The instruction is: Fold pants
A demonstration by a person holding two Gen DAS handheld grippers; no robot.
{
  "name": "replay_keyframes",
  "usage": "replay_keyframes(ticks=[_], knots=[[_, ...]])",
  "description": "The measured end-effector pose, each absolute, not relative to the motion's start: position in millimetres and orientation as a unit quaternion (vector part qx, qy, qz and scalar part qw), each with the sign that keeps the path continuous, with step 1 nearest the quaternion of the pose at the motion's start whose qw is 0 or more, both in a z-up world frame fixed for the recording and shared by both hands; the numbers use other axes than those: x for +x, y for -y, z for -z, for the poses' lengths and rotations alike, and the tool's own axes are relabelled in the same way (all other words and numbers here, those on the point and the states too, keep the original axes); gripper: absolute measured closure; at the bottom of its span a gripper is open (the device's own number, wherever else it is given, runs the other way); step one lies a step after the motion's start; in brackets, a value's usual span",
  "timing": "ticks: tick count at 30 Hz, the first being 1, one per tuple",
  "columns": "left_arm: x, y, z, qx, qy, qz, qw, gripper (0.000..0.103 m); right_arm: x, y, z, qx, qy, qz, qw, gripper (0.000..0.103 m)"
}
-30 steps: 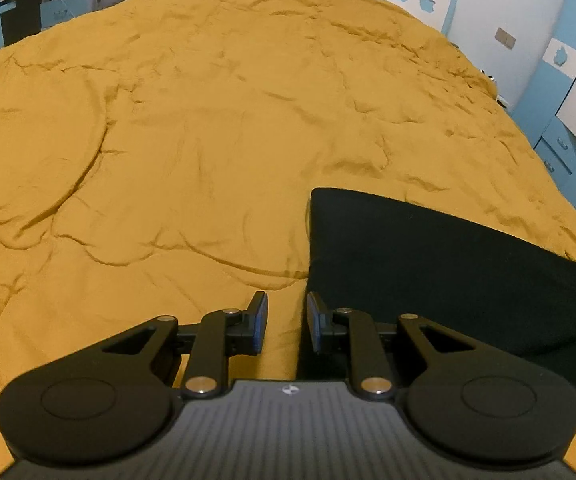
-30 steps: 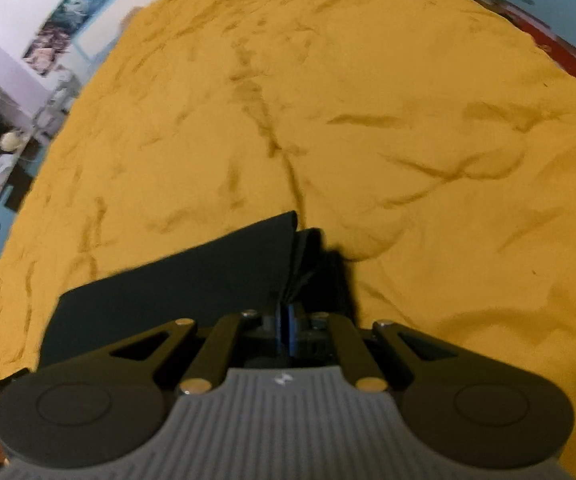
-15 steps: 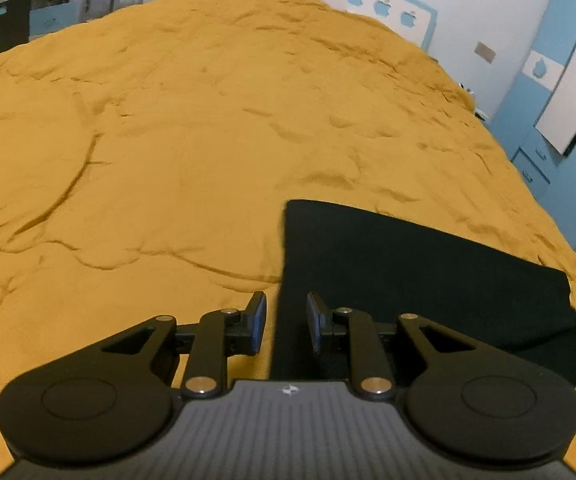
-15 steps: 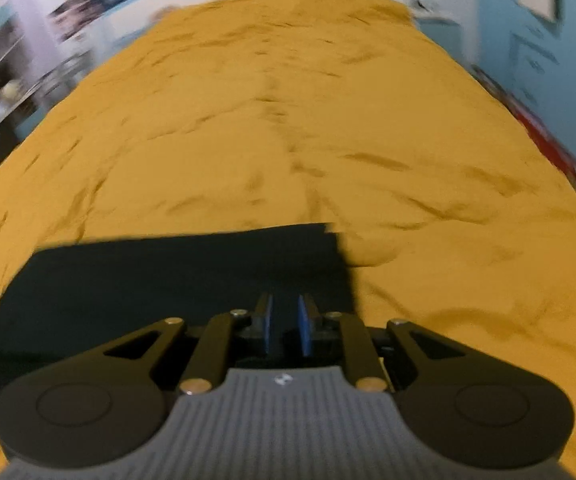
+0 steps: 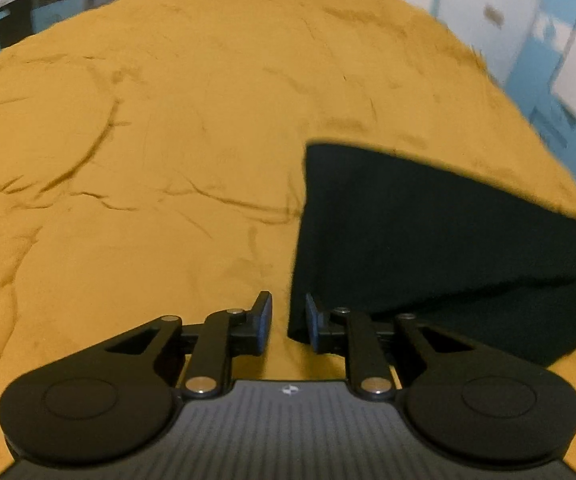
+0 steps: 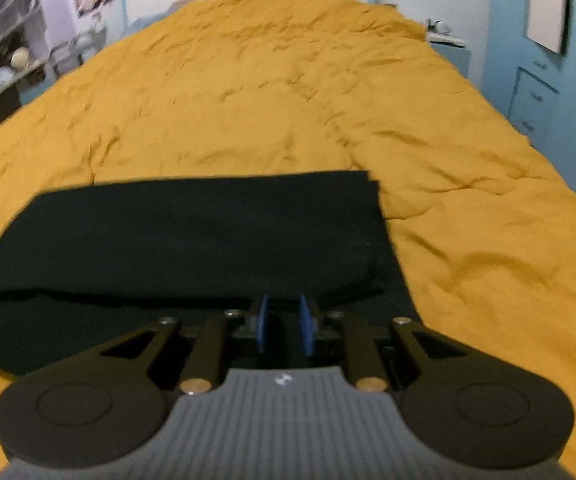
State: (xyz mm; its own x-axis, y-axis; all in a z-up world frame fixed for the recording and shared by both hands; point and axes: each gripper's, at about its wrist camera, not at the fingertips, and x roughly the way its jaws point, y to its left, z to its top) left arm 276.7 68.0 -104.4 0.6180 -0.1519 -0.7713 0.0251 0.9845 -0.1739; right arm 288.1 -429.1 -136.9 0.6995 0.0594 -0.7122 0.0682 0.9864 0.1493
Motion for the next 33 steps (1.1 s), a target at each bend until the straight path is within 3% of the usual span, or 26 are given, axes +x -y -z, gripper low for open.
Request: replay_keyframes(ticks=[2, 3, 8, 15, 18, 19, 22, 24, 27, 33], knots=[[270, -83, 103, -0.133, -0.422, 0.047, 0.895, 0.060, 268, 441, 130, 0.128, -0.371, 0.020, 0.919, 0.061], [270, -89, 105, -0.172, -0.424, 0.046, 0.888, 0.056, 258, 449, 129, 0.165, -0.365, 0.029, 0.916, 0.060], [275, -112, 132, -0.298, -0.441, 0.033, 0.846, 0.056, 217, 493, 144, 0.348, -0.347, 0.078, 0.867, 0.057], [277, -128, 161, -0.411, -0.429, 0.043, 0.803, 0.053, 210, 527, 183, 0.509, -0.312, 0.078, 0.798, 0.057], [277, -132, 173, -0.452, -0.419, 0.041, 0.786, 0.054, 218, 526, 189, 0.509, -0.311, 0.082, 0.798, 0.067], [279, -132, 177, -0.459, -0.418, 0.039, 0.783, 0.054, 220, 524, 190, 0.505, -0.315, 0.086, 0.799, 0.074], [282, -128, 183, -0.473, -0.413, 0.032, 0.778, 0.062, 220, 523, 189, 0.497, -0.316, 0.082, 0.804, 0.075], [283, -126, 183, -0.470, -0.413, 0.029, 0.780, 0.079, 222, 525, 187, 0.487, -0.320, 0.077, 0.809, 0.075], [282, -125, 175, -0.470, -0.404, 0.021, 0.785, 0.090, 221, 520, 175, 0.450, -0.330, 0.073, 0.827, 0.075], [284, -91, 114, -0.380, -0.361, 0.041, 0.850, 0.093, 219, 496, 135, 0.293, -0.351, 0.096, 0.884, 0.075]])
